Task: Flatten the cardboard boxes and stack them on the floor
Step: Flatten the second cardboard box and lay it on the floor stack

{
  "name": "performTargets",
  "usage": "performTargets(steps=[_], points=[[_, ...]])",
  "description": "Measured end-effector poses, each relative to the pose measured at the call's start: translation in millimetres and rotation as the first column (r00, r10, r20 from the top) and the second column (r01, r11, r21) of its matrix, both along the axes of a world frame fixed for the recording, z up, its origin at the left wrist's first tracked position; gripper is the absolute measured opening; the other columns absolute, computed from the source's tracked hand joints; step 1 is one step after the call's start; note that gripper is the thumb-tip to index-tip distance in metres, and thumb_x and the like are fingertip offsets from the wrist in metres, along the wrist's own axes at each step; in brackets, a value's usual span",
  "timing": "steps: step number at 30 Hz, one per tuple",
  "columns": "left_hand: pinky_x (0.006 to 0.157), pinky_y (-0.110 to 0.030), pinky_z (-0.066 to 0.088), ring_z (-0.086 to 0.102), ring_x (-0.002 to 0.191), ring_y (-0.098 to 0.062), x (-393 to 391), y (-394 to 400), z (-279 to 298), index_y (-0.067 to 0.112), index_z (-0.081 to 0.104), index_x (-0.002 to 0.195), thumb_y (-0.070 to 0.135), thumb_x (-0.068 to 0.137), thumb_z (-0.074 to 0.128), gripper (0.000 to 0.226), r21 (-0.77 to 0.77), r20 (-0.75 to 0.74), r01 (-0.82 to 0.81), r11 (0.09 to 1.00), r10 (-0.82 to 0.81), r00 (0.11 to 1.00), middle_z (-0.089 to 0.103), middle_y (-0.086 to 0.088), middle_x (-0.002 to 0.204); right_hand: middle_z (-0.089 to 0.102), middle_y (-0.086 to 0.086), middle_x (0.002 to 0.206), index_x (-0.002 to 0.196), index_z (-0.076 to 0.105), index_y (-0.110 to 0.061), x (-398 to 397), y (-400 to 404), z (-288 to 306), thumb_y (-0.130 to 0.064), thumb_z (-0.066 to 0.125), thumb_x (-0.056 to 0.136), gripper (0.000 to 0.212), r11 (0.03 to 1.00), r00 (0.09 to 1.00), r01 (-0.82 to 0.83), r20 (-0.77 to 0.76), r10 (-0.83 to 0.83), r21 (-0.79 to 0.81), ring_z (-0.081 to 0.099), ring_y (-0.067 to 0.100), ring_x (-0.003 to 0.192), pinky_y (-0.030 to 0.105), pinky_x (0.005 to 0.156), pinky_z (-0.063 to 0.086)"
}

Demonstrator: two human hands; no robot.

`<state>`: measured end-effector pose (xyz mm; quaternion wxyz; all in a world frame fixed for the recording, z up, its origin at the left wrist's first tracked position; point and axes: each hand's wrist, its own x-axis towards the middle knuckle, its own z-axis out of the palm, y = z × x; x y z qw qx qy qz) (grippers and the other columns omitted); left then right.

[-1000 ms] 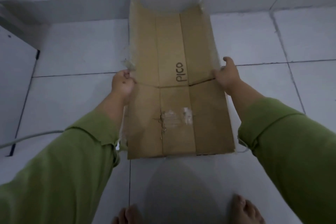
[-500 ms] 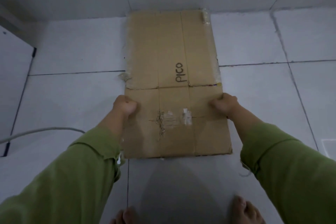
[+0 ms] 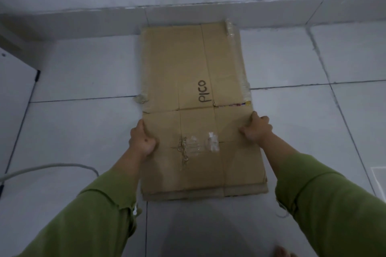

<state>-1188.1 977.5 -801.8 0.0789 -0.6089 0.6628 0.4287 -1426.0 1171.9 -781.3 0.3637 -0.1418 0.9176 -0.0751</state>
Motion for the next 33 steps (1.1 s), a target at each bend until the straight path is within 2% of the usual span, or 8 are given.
performTargets(steps=[5, 9, 13, 16, 18, 19, 24, 33], points=[[0.102, -0.05, 0.043, 0.043, 0.122, -0.04, -2.9, -6.5, -6.1, 0.029, 0.017, 0.146, 0.014, 0.075, 0.067, 0.088, -0.012, -0.046, 0.008, 1.0, -0.008, 0.999, 0.032, -0.014, 0.143, 0.03, 0.02, 0.137, 0.136, 0.03, -0.006, -1.6, -2.3, -5.6, -0.03, 0.055, 0.089, 0.059, 0.997, 0.998, 0.065, 0.01, -0.065, 0.039, 0.041, 0.042, 0.12, 0.043, 0.101, 0.035], [0.105, -0.046, 0.037, 0.035, 0.126, -0.041, -16.4, -3.3, -0.4, 0.024, 0.018, 0.144, 0.015, 0.076, 0.066, 0.083, -0.03, 0.028, -0.006, 1.0, 0.007, 1.0, 0.027, -0.017, 0.141, 0.021, 0.018, 0.144, 0.148, 0.006, -0.019, -5.8, -3.0, -5.3, -0.023, 0.06, 0.086, 0.083, 0.995, 0.996, 0.09, 0.016, -0.089, -0.044, 0.032, 0.043, 0.127, 0.047, 0.103, 0.033], [0.114, -0.052, 0.017, 0.006, 0.143, -0.035, -34.1, 23.5, 20.6, 0.021, 0.001, 0.147, 0.046, 0.068, 0.072, 0.109, -0.353, 0.095, 0.272, 0.895, -0.255, 0.962, 0.002, -0.017, 0.154, -0.006, 0.007, 0.158, 0.148, -0.009, -0.027, -0.3, -12.8, 6.7, -0.043, 0.066, 0.079, 0.102, 0.967, 0.947, -0.251, -0.215, 0.238, -0.035, 0.006, 0.037, 0.143, 0.056, 0.112, 0.017], [0.114, -0.059, -0.009, -0.018, 0.143, -0.034, -45.5, 55.1, 14.9, 0.031, -0.036, 0.135, 0.078, 0.052, 0.062, 0.137, -0.322, 0.179, 0.798, 0.509, -0.795, 0.58, -0.02, -0.013, 0.155, -0.02, 0.003, 0.157, 0.148, -0.012, -0.029, 20.1, -25.7, 5.7, -0.06, 0.061, 0.076, 0.108, 0.821, 0.811, -0.566, -0.223, 0.541, -0.069, -0.013, 0.033, 0.145, 0.058, 0.114, -0.001], [0.108, -0.064, -0.011, -0.017, 0.142, -0.034, -46.2, 74.4, 3.9, 0.028, -0.038, 0.135, 0.085, 0.045, 0.059, 0.145, -0.335, 0.301, 0.913, 0.235, -0.891, 0.34, -0.017, -0.011, 0.155, -0.02, 0.002, 0.158, 0.149, -0.008, -0.029, 33.7, -30.5, -3.3, -0.062, 0.057, 0.077, 0.102, 0.751, 0.746, -0.657, -0.205, 0.634, -0.064, -0.015, 0.032, 0.145, 0.061, 0.115, -0.001], [0.107, -0.064, -0.013, -0.022, 0.14, -0.032, -45.4, 80.7, -0.9, 0.022, -0.036, 0.137, 0.086, 0.044, 0.058, 0.147, -0.295, 0.329, 0.935, 0.199, -0.897, 0.295, -0.02, -0.01, 0.154, -0.019, 0.002, 0.158, 0.149, -0.005, -0.028, 38.0, -31.3, -8.4, -0.063, 0.054, 0.077, 0.1, 0.733, 0.726, -0.678, -0.199, 0.658, -0.047, -0.016, 0.032, 0.145, 0.062, 0.114, 0.001], [0.106, -0.065, -0.013, -0.027, 0.139, -0.037, -43.1, 82.5, -4.6, 0.012, -0.017, 0.146, 0.086, 0.044, 0.057, 0.146, -0.186, 0.404, 0.973, 0.139, -0.891, 0.205, -0.03, -0.012, 0.152, -0.017, 0.0, 0.158, 0.149, -0.005, -0.028, 38.5, -30.8, -21.2, -0.069, 0.053, 0.073, 0.105, 0.727, 0.717, -0.686, -0.193, 0.67, -0.025, -0.016, 0.032, 0.145, 0.061, 0.114, 0.0], [0.108, -0.064, -0.011, -0.024, 0.141, -0.035, -47.0, 80.8, 0.3, 0.014, -0.013, 0.147, 0.082, 0.046, 0.061, 0.143, -0.136, 0.405, 0.98, 0.145, -0.895, 0.188, -0.03, -0.009, 0.152, -0.014, -0.001, 0.159, 0.149, -0.002, -0.029, 37.6, -34.3, -16.4, -0.068, 0.056, 0.071, 0.105, 0.731, 0.72, -0.683, -0.182, 0.67, -0.01, -0.014, 0.032, 0.145, 0.062, 0.113, 0.0]])
